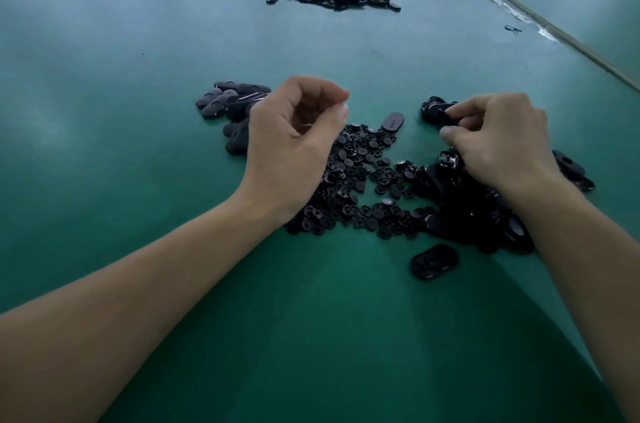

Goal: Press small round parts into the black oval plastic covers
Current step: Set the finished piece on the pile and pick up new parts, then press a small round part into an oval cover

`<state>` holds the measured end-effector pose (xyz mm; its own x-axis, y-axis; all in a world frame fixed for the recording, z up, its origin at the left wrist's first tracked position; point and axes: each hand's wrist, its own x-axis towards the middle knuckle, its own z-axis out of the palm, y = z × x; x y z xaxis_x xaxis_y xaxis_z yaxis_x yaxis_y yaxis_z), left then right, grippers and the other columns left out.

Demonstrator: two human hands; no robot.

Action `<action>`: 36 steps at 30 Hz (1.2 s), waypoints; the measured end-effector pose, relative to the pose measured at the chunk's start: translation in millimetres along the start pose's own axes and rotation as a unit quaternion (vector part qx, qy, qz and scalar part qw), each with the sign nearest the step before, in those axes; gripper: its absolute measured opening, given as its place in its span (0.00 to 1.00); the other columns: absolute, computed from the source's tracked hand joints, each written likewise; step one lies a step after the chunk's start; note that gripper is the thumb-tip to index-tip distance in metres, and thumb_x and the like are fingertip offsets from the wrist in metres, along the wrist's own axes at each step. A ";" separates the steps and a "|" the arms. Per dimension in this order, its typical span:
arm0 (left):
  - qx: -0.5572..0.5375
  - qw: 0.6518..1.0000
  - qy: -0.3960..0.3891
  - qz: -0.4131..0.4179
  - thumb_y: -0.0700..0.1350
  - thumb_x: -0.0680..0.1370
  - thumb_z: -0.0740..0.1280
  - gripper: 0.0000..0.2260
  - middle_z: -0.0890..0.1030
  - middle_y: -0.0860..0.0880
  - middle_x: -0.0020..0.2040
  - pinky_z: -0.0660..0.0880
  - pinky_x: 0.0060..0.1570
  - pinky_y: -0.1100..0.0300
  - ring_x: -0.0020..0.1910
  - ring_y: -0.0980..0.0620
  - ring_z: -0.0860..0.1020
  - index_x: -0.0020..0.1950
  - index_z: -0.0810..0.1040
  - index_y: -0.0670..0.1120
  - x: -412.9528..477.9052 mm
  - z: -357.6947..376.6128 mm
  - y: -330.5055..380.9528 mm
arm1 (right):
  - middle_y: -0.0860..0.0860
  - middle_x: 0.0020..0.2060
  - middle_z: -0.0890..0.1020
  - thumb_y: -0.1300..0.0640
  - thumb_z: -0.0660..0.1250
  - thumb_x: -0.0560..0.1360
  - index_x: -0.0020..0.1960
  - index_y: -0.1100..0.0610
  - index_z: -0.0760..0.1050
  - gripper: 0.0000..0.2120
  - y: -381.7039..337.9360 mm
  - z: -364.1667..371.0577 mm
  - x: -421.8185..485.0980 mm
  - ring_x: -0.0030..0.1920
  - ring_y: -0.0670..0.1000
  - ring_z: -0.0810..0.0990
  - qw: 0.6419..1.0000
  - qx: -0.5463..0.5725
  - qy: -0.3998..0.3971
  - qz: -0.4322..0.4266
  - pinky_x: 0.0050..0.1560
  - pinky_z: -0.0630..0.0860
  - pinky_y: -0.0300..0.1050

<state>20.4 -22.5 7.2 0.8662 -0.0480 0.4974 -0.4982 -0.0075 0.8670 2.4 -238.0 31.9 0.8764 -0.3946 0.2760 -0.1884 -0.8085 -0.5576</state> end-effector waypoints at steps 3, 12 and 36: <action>0.004 1.000 -0.019 0.009 0.36 0.77 0.68 0.08 0.80 0.52 0.40 0.78 0.42 0.58 0.38 0.53 0.78 0.47 0.79 0.50 -2.2 1.0 2.0 | 0.40 0.36 0.79 0.60 0.73 0.75 0.51 0.50 0.84 0.07 -15.1 -2.5 -13.9 0.37 0.38 0.78 0.995 0.096 0.013 -0.038 0.35 0.69 0.22; 0.014 0.997 -0.073 -0.022 0.44 0.74 0.75 0.07 0.85 0.48 0.44 0.81 0.49 0.55 0.43 0.50 0.83 0.51 0.83 0.50 -2.2 -0.3 0.2 | 0.47 0.40 0.82 0.64 0.73 0.75 0.53 0.46 0.82 0.14 -35.0 16.5 -46.1 0.39 0.46 0.81 0.942 0.289 -0.100 -0.137 0.49 0.80 0.42; 0.025 0.992 -0.121 -0.023 0.37 0.73 0.76 0.11 0.86 0.51 0.43 0.81 0.44 0.56 0.40 0.55 0.83 0.50 0.82 0.50 -2.9 -0.7 -1.1 | 0.49 0.41 0.85 0.69 0.71 0.74 0.45 0.50 0.79 0.13 -36.2 22.7 -52.7 0.42 0.47 0.85 0.906 0.407 0.028 -0.111 0.46 0.80 0.40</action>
<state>18.5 -21.6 4.8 0.8570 -0.2845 0.4297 -0.4644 -0.0652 0.8832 -26.9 -178.0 19.8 0.8245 -0.3021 0.4785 0.3991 -0.2889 -0.8702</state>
